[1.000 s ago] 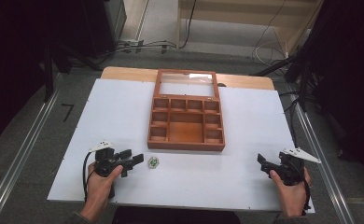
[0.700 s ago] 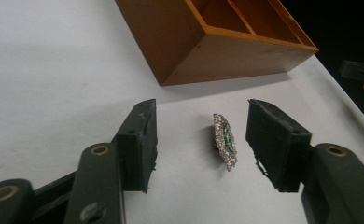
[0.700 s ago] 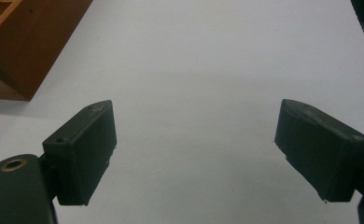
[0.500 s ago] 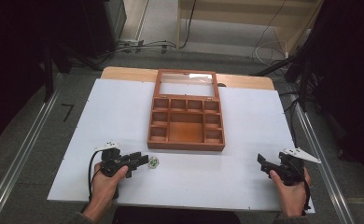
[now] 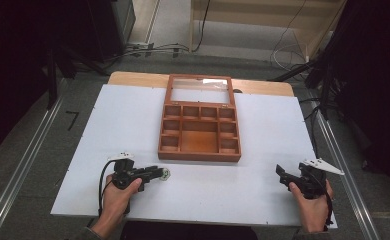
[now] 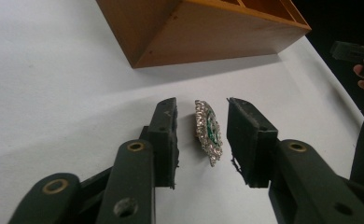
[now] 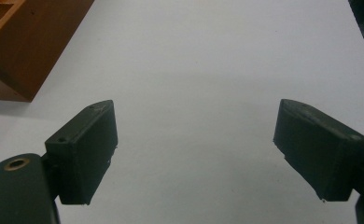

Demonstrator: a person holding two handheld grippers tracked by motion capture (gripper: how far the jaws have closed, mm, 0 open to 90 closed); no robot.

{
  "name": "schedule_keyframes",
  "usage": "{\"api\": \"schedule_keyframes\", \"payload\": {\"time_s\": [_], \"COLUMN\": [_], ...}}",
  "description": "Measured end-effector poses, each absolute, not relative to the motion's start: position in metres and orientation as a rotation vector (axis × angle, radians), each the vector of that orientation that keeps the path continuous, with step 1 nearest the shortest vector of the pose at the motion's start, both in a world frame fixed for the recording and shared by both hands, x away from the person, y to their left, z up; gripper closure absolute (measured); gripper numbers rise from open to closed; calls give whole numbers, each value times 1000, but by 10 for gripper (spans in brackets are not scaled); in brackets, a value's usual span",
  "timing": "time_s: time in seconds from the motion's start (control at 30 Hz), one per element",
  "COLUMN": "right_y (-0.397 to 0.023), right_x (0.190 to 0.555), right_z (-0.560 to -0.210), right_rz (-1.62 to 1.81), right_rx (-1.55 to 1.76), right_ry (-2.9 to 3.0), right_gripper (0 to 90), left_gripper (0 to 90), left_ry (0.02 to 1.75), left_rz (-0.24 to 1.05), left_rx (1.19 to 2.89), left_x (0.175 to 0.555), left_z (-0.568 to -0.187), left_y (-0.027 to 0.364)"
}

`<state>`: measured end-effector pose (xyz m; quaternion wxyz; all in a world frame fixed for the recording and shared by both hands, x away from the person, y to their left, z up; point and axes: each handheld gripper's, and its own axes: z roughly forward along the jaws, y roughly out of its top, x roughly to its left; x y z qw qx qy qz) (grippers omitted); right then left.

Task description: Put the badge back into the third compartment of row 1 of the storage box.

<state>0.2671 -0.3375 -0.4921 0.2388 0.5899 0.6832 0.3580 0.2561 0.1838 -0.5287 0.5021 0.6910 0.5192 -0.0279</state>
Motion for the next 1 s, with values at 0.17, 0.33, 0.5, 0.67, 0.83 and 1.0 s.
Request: {"api": "schedule_keyframes", "payload": {"time_s": [0.17, 0.33, 0.5, 0.67, 0.83, 1.0], "right_y": [-338, -338, -338, -338, -338, -339], "right_x": [267, 267, 267, 267, 267, 267], "right_z": [-492, -492, -492, -492, -492, -492], "right_rz": [979, 978, 977, 979, 980, 982], "right_rx": [1615, 1616, 1617, 1614, 1614, 1607], "right_ry": [1871, 1870, 1870, 1871, 1870, 1868], "right_gripper": [124, 126, 128, 128, 128, 128], "left_gripper": [730, 811, 869, 895, 896, 896], "left_ry": [1249, 1238, 1213, 1203, 1191, 1177], "left_rz": [-90, -115, -152, -148, -148, -148], "left_rx": [1682, 1688, 1670, 1677, 1667, 1656], "left_x": [257, 257, 256, 255, 255, 256], "left_z": [-530, -531, -529, -527, -525, -521], "left_y": [181, 179, 179, 178, 178, 178]}}
